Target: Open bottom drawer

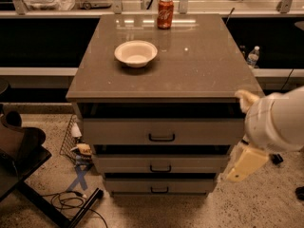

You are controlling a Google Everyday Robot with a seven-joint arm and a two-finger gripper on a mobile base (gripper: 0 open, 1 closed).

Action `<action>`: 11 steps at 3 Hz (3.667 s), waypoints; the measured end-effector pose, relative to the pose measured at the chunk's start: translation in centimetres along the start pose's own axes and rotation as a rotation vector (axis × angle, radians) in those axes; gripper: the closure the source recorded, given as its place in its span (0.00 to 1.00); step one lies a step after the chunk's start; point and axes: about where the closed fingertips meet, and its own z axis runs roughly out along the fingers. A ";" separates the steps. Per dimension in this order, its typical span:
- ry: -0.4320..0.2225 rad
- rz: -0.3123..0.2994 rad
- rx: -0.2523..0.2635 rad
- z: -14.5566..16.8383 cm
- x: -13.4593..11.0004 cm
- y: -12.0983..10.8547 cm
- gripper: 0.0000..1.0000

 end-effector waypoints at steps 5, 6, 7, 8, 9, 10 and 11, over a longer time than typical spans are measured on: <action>-0.126 0.066 -0.047 14.1 4.6 6.8 0.00; -0.173 0.032 -0.035 20.8 8.1 8.8 0.00; -0.189 -0.003 -0.010 26.6 11.7 10.1 0.00; -0.191 -0.014 -0.025 32.7 15.1 12.1 0.00; -0.146 -0.019 -0.041 36.8 17.6 13.9 0.00; -0.146 -0.019 -0.041 36.8 17.6 13.9 0.00; -0.167 -0.010 -0.054 38.5 17.8 14.7 0.00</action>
Offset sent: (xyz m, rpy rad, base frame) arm -0.0031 0.0073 -0.1864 0.1666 0.0362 -0.0251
